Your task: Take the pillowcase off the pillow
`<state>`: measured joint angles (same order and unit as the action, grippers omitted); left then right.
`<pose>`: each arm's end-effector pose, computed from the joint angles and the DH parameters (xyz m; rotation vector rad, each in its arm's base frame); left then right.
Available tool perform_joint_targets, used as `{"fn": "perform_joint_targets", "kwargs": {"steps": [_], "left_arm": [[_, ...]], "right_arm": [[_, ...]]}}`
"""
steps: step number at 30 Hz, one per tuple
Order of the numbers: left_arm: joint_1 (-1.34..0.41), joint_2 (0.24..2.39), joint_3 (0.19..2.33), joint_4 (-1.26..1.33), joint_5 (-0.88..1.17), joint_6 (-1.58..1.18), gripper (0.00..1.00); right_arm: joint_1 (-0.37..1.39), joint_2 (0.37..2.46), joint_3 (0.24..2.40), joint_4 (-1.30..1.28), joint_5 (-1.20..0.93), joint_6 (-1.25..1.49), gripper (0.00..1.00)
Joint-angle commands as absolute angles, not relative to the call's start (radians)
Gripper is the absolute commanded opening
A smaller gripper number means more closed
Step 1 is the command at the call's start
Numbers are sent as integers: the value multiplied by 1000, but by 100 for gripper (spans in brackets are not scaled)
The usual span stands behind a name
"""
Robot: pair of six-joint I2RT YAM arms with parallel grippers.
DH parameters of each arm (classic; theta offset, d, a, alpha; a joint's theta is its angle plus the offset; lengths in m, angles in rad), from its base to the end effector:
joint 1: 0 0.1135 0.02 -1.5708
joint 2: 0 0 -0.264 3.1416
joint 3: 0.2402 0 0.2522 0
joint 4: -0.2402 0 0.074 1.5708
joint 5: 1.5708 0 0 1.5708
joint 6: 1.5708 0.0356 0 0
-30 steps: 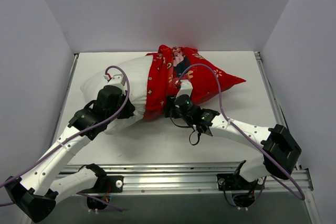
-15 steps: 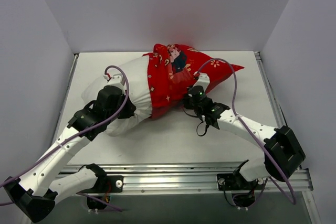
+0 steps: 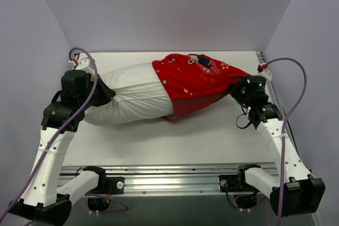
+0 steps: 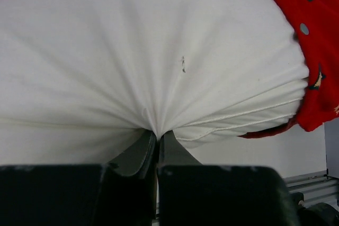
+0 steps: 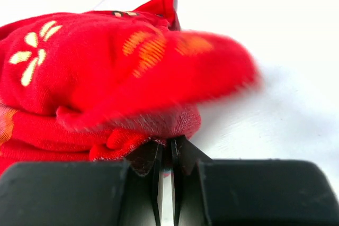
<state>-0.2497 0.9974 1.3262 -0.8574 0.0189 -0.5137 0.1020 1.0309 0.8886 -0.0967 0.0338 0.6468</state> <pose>0.1780 -0.0461 0.4159 -0.2696 2.1187 -0.4754 0.2406 0.0234 0.3387 0.5180 1.7637 0.4992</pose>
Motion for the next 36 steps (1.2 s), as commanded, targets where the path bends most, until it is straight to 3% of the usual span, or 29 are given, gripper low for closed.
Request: {"fn": "perform_joint_targets", "kwargs": {"steps": [1, 4, 8, 9, 10, 11, 13, 14, 15, 18, 21, 27, 36], "left_arm": [[-89, 976, 1456, -891, -252, -393, 2], [-74, 954, 1409, -897, -232, -388, 2], [-77, 852, 1274, -899, -42, -379, 2], [-75, 829, 1244, -900, 0, -371, 9], [-78, 810, 1218, -907, 58, -370, 21], [-78, 770, 1178, -913, 96, -368, 42], [-78, 740, 1155, -943, 181, -361, 55], [-77, 723, 1155, -954, 196, -356, 69], [-78, 721, 1161, -972, 221, -353, 75], [-78, 755, 1224, -982, 248, -342, 90], [-77, 843, 1293, -959, 261, -351, 97], [-142, 1110, 1396, -856, 341, -432, 95], [-380, 1425, 1450, -640, 115, -566, 94]], "right_arm": [[5, 1017, 965, -161, 348, 641, 0], [5, 1008, 994, -185, 316, 647, 0], [37, 991, 1035, -195, 238, 598, 0], [67, 983, 1042, -201, 229, 586, 0], [80, 961, 1048, -202, 226, 581, 4], [89, 947, 1057, -204, 222, 578, 13], [101, 907, 1075, -215, 207, 571, 35], [103, 896, 1101, -219, 201, 566, 41], [104, 890, 1117, -228, 189, 560, 51], [106, 896, 1175, -245, 117, 523, 67], [112, 943, 1213, -259, 13, 477, 79], [155, 1002, 1201, -219, -113, 437, 91], [287, 1147, 1178, -134, -86, 420, 94]]}}
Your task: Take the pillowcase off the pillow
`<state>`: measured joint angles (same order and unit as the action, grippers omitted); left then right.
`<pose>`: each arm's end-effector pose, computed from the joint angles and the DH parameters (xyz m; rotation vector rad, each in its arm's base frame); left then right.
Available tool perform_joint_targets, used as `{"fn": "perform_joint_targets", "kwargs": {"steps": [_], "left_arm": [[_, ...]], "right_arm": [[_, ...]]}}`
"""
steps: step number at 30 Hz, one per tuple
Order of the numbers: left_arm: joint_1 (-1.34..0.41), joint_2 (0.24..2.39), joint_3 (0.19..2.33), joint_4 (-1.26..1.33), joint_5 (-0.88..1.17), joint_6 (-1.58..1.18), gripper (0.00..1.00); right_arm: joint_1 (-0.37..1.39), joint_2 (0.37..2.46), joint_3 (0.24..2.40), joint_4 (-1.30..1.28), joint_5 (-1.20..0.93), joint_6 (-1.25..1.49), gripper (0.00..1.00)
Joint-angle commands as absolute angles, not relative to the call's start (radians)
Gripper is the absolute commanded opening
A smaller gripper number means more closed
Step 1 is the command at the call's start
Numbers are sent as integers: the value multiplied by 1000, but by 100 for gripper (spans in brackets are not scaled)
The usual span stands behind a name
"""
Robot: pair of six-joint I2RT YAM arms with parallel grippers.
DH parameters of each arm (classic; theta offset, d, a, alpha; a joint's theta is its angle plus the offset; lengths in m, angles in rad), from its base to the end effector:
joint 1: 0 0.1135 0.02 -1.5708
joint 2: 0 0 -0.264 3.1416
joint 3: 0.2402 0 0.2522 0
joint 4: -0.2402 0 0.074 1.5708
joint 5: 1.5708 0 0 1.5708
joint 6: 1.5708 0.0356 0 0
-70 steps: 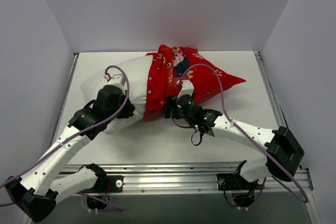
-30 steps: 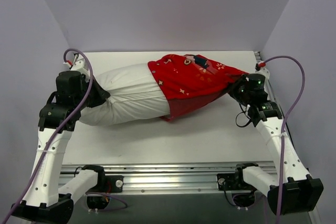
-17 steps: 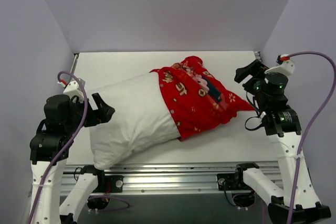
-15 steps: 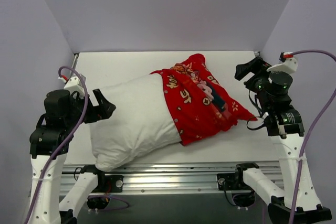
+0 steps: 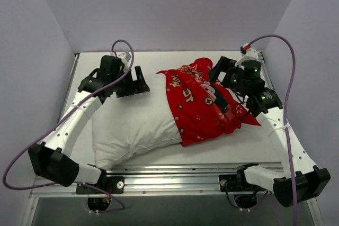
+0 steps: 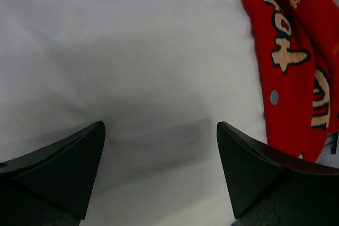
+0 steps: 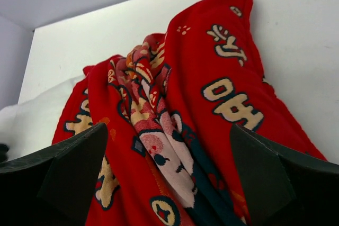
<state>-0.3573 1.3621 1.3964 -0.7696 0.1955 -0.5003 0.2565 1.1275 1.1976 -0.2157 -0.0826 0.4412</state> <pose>0.2682 -0.1075 0.3671 -0.0666 2.3803 -0.6512 0.2461 0.0676 0.4131 0.0992 1.7486 0.5849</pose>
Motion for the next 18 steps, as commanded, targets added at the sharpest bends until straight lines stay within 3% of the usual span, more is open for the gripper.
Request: {"fn": "perform_joint_targets", "kwargs": {"steps": [1, 4, 5, 8, 9, 12, 13, 15, 18], "left_arm": [[-402, 1445, 1447, -629, 100, -574, 94], [-428, 1511, 1395, -583, 107, -577, 94], [-448, 1529, 1369, -569, 116, -577, 99], [-483, 1540, 1228, -520, 123, -587, 79], [-489, 1537, 1145, -484, 124, -598, 62], [-512, 1506, 1033, -413, 129, -618, 37], [-518, 1494, 972, -399, 126, -621, 21], [-538, 1456, 930, -384, 101, -626, 5], [-555, 1407, 896, -397, 42, -609, 2]], "right_arm": [[311, 1160, 1171, -123, -77, 419, 94], [382, 1207, 1170, -118, -20, 385, 94], [400, 1219, 1178, -121, -3, 371, 94], [449, 1290, 1238, -161, 46, 316, 94], [459, 1333, 1261, -185, 48, 304, 94], [497, 1422, 1357, -224, 64, 256, 95], [503, 1448, 1405, -233, 75, 249, 95], [521, 1518, 1449, -264, 97, 227, 95], [555, 1610, 1538, -314, 98, 183, 96]]}}
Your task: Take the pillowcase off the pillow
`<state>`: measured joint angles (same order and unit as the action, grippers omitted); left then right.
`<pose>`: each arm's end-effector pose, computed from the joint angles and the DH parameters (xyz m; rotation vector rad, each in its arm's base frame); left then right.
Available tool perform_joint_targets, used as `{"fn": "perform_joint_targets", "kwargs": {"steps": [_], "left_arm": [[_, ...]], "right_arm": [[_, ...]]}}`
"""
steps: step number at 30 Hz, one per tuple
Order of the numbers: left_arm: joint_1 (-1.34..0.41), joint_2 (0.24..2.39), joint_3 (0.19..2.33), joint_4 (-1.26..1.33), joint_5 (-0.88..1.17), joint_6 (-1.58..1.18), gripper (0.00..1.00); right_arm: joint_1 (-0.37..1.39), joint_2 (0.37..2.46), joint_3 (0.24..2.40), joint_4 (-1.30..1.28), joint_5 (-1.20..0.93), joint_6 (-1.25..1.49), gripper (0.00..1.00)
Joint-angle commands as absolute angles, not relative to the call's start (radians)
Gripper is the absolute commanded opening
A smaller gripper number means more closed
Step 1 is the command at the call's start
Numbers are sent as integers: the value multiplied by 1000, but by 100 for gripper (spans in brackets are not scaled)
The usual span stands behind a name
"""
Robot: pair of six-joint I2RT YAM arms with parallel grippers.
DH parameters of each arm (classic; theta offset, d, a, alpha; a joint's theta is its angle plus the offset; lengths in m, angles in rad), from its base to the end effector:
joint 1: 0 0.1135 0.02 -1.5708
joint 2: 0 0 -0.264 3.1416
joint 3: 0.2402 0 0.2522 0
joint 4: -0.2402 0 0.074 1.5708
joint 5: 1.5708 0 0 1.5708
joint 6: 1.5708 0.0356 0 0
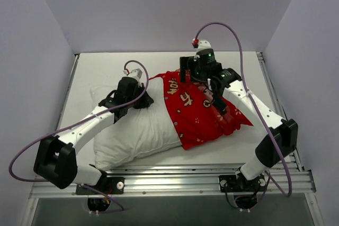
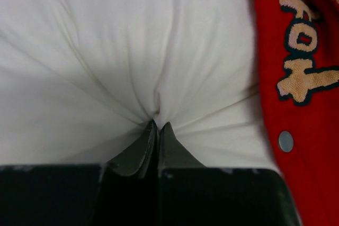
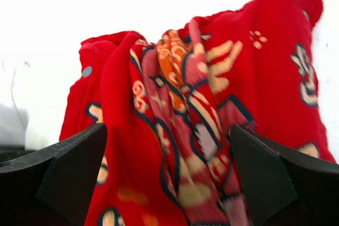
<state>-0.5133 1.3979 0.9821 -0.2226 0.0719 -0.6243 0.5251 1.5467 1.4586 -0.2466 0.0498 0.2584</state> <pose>0.2695 -0.1549 0.2642 -0.0860 2.2988 -0.6931 0.3179 0.1821 0.3796 -0.2232 1.9216 0.4805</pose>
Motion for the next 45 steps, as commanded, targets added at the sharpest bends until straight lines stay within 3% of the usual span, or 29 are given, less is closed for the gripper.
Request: {"fn": "perform_joint_targets", "kwargs": {"steps": [1, 6, 8, 11, 12, 14, 21, 27, 38, 43, 45], "left_arm": [[-561, 1395, 896, -405, 26, -606, 2], [-575, 1322, 930, -455, -86, -592, 2], [-574, 1298, 949, -488, -116, -589, 2], [-574, 1263, 959, -535, -164, -575, 2], [-572, 1252, 963, -552, -181, -574, 2], [-571, 1217, 963, -601, -222, -574, 2], [-558, 997, 940, -788, -405, -638, 2], [-444, 833, 1046, -956, -534, -577, 2], [-111, 948, 1264, -879, -411, -385, 2], [-121, 1054, 1302, -769, -252, -411, 2], [-188, 1083, 1295, -695, -209, -420, 2]], "right_arm": [[567, 1632, 1560, -328, 94, 173, 96], [607, 1771, 1644, -423, 90, 152, 96], [603, 1790, 1622, -413, 126, 163, 90], [552, 1801, 1557, -379, 213, 199, 49], [525, 1796, 1533, -374, 224, 212, 22], [424, 1784, 1520, -367, 283, 248, 0], [61, 1588, 1577, -333, 316, 351, 0], [-89, 1456, 1663, -313, 354, 428, 0], [-198, 1413, 1767, -353, 296, 434, 0], [-167, 1414, 1672, -324, 22, 439, 0], [-67, 1416, 1625, -308, 23, 422, 0]]}}
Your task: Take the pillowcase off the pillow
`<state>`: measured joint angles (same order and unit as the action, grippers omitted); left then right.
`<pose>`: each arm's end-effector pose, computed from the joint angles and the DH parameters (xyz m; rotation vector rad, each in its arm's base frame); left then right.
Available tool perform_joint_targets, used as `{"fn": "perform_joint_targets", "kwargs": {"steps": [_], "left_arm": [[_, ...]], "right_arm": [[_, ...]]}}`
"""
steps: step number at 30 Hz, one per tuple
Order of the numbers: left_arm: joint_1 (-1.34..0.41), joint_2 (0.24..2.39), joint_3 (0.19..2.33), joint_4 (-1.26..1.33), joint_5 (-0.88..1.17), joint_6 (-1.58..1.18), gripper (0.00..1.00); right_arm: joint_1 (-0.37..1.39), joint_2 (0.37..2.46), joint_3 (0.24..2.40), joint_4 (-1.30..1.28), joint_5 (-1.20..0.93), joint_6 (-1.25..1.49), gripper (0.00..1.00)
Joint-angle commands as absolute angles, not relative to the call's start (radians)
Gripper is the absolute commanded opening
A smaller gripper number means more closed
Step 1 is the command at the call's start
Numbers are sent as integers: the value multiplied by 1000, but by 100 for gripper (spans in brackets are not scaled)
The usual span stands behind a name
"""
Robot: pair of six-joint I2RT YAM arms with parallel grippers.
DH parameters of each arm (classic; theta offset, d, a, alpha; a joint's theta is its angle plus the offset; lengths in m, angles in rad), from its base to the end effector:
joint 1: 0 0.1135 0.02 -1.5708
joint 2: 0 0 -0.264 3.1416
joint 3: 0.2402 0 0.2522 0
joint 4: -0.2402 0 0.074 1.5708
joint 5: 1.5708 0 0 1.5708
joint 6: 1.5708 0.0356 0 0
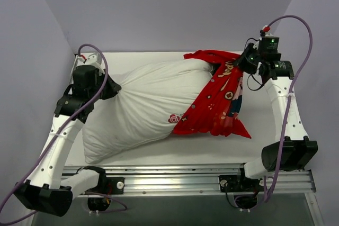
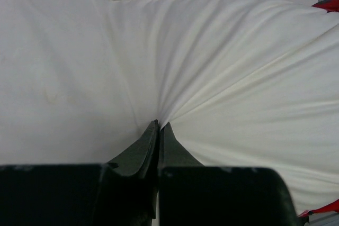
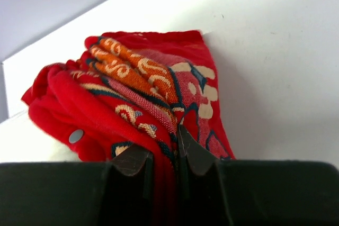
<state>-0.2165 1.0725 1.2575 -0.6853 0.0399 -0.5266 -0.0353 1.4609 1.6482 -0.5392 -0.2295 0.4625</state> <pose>0.2143 -0.0486 0.3969 -0.3009 2.0870 -0.4931 0.3226 -0.0033 0.4430 0.3266 1.9184 0.5055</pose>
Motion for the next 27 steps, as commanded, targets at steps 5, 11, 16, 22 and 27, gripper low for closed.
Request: {"fn": "perform_joint_targets", "kwargs": {"steps": [5, 11, 16, 22, 27], "left_arm": [[-305, 1180, 1284, -574, -232, -416, 2], [-348, 1201, 1305, -540, -167, -407, 40], [-501, 1097, 1267, -580, -196, -383, 97], [-780, 968, 1122, -702, -311, -538, 94], [-1040, 986, 1019, -758, -469, -819, 94]], "right_arm": [[-14, 1411, 1457, -216, 11, 453, 0], [103, 1387, 1424, -235, 12, 436, 54], [248, 1276, 1295, -255, 191, 451, 72], [406, 1117, 1137, -284, 265, 466, 80], [537, 1000, 976, -310, 268, 541, 91]]}}
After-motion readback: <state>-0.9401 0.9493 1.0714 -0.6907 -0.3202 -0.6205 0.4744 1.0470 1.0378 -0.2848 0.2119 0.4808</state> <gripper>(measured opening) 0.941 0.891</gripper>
